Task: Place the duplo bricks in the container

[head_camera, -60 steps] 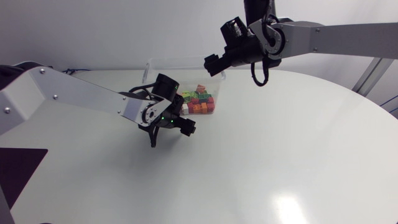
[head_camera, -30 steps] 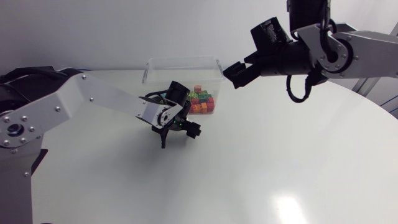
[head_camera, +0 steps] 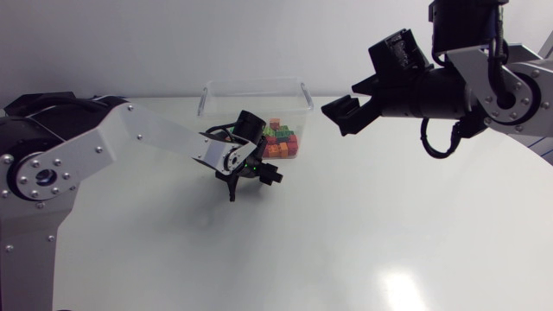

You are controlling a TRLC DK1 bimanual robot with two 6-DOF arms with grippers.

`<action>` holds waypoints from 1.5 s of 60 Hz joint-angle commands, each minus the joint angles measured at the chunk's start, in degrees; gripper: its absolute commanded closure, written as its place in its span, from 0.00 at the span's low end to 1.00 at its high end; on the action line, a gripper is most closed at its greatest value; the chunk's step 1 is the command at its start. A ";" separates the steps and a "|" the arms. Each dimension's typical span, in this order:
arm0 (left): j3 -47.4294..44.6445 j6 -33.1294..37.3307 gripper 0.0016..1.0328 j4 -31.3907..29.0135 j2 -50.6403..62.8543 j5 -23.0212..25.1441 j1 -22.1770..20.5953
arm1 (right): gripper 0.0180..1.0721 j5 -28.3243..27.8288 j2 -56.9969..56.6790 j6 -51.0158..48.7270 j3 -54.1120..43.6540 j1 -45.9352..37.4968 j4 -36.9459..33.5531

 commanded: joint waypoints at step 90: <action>17.83 8.31 0.47 -14.56 -15.14 9.79 12.22 | 0.04 10.89 -44.90 -2.16 -23.01 -1.25 -16.44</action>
